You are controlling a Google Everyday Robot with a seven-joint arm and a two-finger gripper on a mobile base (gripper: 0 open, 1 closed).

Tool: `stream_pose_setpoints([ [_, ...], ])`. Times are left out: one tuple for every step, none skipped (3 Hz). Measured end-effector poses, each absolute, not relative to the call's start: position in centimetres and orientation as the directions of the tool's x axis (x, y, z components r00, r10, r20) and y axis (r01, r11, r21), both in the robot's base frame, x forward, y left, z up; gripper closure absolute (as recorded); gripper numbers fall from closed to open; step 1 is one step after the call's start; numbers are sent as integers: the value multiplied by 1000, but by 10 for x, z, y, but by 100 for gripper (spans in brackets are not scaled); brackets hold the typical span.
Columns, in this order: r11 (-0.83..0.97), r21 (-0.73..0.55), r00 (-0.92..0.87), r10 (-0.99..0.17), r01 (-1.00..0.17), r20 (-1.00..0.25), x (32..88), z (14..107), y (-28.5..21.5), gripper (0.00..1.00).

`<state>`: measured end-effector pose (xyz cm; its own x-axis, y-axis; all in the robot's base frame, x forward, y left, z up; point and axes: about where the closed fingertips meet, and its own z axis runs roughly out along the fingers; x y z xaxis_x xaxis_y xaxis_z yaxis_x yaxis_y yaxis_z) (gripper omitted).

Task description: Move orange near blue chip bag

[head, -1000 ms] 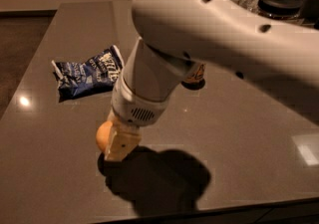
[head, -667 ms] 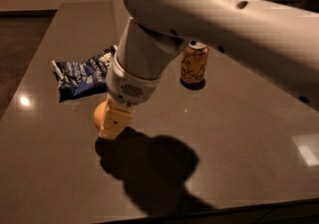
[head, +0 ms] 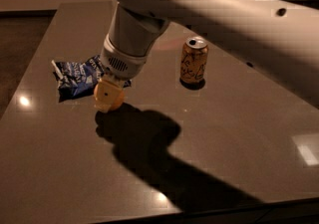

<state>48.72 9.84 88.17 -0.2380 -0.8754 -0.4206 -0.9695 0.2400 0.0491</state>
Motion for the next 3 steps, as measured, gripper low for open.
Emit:
stream_pose_setpoints([
  [309, 29, -294, -867, -951, -403, 509, 877, 98, 82],
  [357, 31, -339, -855, -934, -392, 521, 867, 97, 58],
  [395, 38, -375, -833, -918, -407, 530, 864, 96, 27],
])
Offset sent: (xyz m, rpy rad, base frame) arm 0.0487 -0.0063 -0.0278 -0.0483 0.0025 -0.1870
